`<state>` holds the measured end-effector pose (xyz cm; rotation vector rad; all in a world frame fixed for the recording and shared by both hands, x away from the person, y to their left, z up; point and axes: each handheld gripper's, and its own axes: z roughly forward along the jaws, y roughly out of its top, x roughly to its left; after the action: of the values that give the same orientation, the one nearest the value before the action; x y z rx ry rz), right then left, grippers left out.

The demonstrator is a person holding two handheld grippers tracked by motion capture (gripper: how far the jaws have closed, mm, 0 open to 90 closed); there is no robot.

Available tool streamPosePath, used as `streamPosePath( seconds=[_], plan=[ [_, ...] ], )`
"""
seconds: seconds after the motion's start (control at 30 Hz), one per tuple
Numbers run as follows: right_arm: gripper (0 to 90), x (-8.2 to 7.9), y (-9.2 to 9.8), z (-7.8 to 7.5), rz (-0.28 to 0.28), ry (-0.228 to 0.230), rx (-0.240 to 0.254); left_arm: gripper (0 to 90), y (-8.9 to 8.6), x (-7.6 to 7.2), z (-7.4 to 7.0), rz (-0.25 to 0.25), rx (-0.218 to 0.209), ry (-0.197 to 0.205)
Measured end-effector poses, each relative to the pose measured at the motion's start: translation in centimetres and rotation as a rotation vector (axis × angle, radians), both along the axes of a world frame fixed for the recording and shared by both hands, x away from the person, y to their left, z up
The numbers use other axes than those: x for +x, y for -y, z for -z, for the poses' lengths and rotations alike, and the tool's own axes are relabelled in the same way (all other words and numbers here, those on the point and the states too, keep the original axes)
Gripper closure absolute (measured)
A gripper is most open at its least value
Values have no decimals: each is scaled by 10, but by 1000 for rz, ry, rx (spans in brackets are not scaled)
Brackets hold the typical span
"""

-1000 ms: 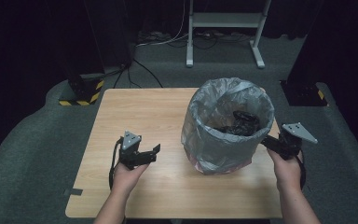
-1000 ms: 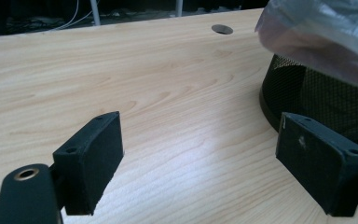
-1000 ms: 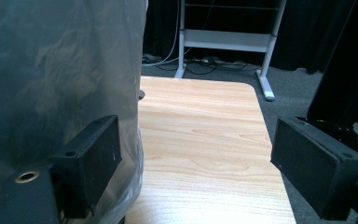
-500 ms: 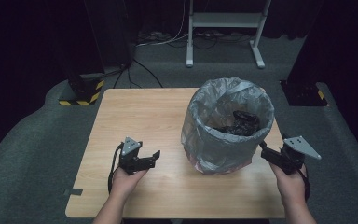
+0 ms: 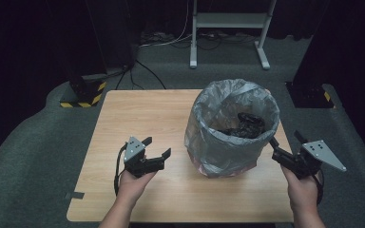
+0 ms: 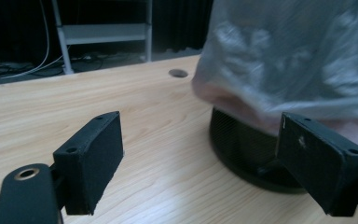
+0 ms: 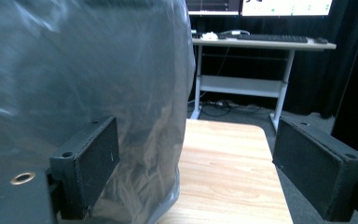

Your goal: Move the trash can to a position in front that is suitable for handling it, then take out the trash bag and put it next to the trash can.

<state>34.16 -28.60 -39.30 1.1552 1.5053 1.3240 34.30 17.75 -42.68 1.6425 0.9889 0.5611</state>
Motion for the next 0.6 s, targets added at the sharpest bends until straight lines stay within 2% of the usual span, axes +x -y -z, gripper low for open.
streamPosePath(
  seconds=[0.17, 0.33, 0.47, 0.6],
  plan=[
    [142, -4, 2, -12, -9, 39, 17, 147, 12, -6, -19, 15, -36, 51],
    [142, -9, 1, -29, -29, 94, 20, 145, 26, -8, -46, 2, -64, 118],
    [143, -12, -2, -44, -48, 130, 16, 145, 38, -3, -62, -2, -86, 138],
    [143, -12, -4, -58, -52, 147, 49, 152, 51, 9, -79, 17, -97, 153]
  ],
)
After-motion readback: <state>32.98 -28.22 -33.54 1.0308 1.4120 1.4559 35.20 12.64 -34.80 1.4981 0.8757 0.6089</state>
